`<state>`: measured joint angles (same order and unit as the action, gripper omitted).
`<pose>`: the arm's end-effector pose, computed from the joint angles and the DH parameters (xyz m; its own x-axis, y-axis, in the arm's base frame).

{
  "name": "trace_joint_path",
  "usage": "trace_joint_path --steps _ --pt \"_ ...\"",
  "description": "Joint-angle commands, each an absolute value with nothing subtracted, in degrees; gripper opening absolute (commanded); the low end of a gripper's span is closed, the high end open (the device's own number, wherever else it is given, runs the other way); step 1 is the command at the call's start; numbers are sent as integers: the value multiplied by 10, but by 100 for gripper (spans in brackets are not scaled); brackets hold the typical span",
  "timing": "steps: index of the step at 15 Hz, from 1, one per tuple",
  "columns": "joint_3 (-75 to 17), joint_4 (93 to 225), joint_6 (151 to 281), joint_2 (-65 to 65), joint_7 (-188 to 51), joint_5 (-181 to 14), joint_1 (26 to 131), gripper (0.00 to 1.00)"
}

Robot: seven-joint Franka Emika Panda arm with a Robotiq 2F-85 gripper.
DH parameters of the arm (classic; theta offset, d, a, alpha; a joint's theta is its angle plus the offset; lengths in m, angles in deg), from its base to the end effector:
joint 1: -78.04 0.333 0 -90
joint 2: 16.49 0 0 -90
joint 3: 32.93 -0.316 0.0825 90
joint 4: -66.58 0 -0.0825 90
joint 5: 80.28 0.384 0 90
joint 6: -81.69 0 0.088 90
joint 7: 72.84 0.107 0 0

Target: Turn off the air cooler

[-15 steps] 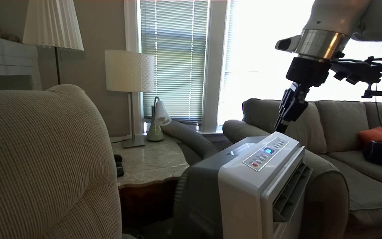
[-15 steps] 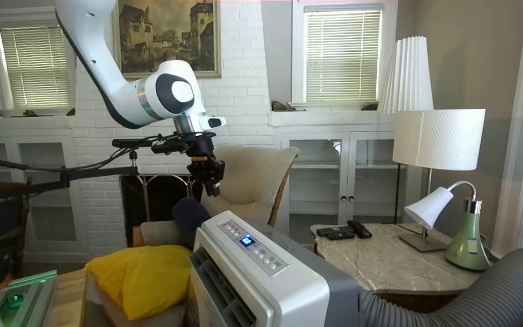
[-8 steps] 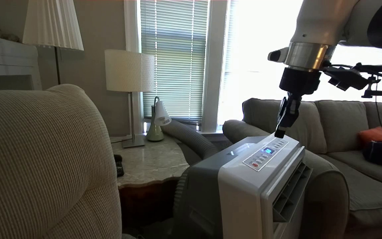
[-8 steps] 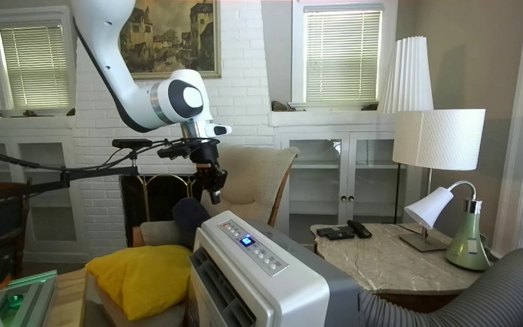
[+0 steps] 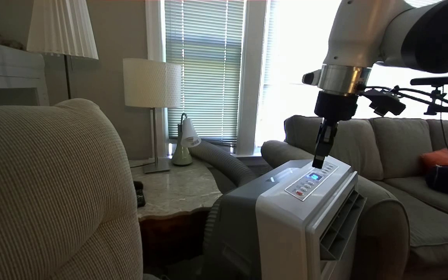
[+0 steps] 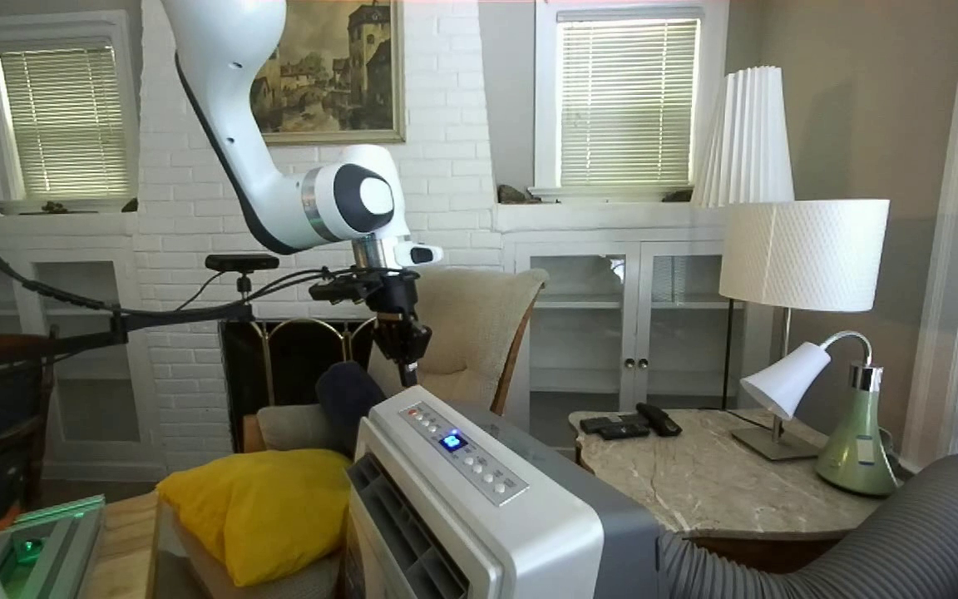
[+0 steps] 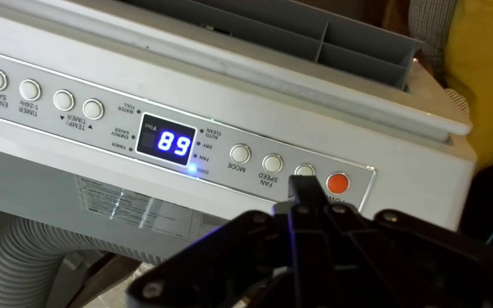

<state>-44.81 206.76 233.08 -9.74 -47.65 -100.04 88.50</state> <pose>0.4520 0.1964 0.2611 0.9611 0.2475 0.1226 0.2330 -0.9648 0.1218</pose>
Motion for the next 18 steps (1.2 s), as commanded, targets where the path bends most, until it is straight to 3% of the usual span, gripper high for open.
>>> trace_joint_path --steps 1,18 --pt "-420 2041 2336 -65 -439 -1026 911 0" --pt "-350 2012 2341 -10 -409 -1045 969 0"
